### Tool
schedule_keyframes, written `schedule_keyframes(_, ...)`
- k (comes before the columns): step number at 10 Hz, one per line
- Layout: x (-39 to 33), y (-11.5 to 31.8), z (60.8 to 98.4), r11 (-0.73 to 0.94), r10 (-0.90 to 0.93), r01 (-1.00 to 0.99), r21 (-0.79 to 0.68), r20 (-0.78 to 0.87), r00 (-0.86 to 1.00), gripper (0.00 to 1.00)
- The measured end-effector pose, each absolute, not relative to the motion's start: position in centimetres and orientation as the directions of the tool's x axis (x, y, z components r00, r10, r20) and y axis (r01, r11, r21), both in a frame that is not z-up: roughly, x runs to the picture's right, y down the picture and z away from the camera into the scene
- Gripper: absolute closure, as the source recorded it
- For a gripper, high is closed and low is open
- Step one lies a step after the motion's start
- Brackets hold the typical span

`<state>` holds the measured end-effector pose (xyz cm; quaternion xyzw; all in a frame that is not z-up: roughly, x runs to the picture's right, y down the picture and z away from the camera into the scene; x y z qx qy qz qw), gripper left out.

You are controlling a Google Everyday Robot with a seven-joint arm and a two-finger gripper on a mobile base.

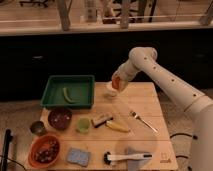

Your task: Place apple in paper cup

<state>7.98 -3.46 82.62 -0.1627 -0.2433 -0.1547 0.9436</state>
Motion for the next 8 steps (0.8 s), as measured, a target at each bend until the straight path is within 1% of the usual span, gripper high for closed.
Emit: schedule_keyframes(8, 7.0, -5.2, 85.3, 0.906, -0.209, 0.36, -0.221, 0.506, 0.837, 0.99)
